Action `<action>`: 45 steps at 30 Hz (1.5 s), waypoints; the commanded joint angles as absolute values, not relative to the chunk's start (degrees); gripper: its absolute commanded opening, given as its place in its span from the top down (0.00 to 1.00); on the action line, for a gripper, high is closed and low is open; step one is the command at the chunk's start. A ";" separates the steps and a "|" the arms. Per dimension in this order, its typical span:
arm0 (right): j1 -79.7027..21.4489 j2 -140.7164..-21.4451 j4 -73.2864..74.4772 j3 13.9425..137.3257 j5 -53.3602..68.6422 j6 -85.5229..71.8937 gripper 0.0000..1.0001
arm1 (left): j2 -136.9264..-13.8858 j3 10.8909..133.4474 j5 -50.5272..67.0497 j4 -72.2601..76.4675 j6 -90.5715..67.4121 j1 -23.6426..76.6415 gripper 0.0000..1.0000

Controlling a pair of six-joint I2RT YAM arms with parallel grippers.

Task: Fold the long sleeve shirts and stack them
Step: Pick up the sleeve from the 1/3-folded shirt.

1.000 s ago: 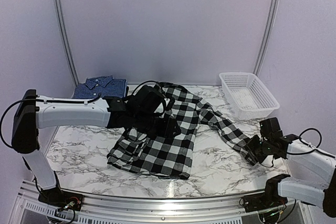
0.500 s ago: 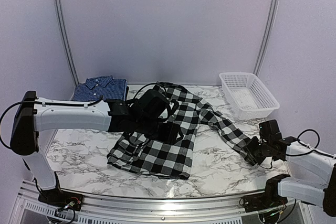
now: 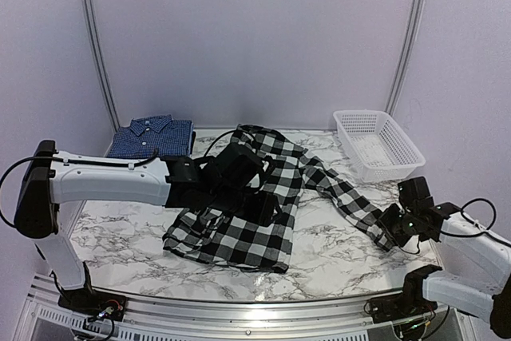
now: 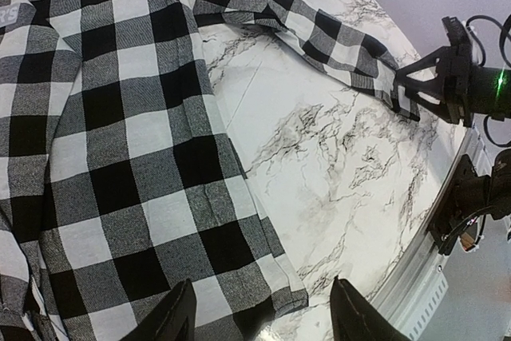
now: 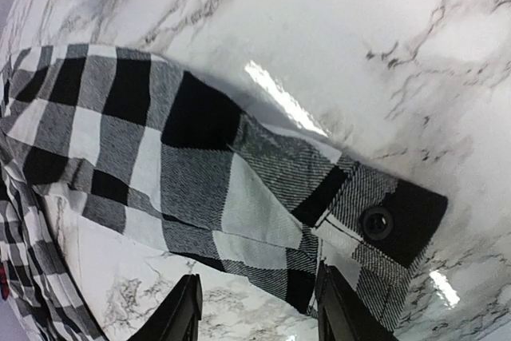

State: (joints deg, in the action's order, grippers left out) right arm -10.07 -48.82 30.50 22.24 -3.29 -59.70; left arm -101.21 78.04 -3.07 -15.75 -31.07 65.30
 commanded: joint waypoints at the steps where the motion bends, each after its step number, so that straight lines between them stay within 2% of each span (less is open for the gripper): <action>1: -9.48 -47.49 41.49 28.92 -11.12 -60.04 0.54 | -100.03 78.52 -4.37 -16.09 -31.29 65.63 0.41; 9: -7.39 -49.26 44.18 30.12 -11.83 -59.62 0.52 | -99.39 77.15 -4.05 -14.70 -30.86 65.65 0.41; 13: -4.18 -52.39 41.12 28.24 -9.04 -57.83 0.52 | -99.24 76.48 -4.00 -14.46 -30.91 65.70 0.41; 23: -4.15 -52.01 33.86 21.00 -4.24 -59.55 0.55 | -101.33 75.54 -3.84 -13.54 -31.34 67.23 0.41; 26: -4.14 -54.61 31.68 20.31 -4.11 -59.32 0.63 | -102.34 75.33 -4.68 -13.55 -31.46 67.94 0.41; 30: -4.10 -56.32 30.97 21.76 -5.17 -57.63 0.90 | -104.74 75.65 -5.90 -13.58 -31.40 69.18 0.42; 32: -4.15 -55.86 32.61 24.31 -6.21 -56.11 1.00 | -106.24 76.09 -7.54 -13.62 -31.21 70.31 0.42; 38: -4.22 -52.24 38.30 37.26 -9.62 -49.00 1.00 | -111.15 79.43 -11.45 -15.62 -31.12 73.26 0.48; 45: -4.43 -55.94 39.86 50.39 -6.95 -42.64 1.00 | -118.82 87.55 -17.25 -21.42 -29.99 77.05 0.50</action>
State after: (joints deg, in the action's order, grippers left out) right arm -4.51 -54.13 38.11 45.47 -7.97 -47.68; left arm -115.18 82.37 -12.29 -16.80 -30.87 74.94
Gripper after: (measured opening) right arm 0.002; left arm 0.505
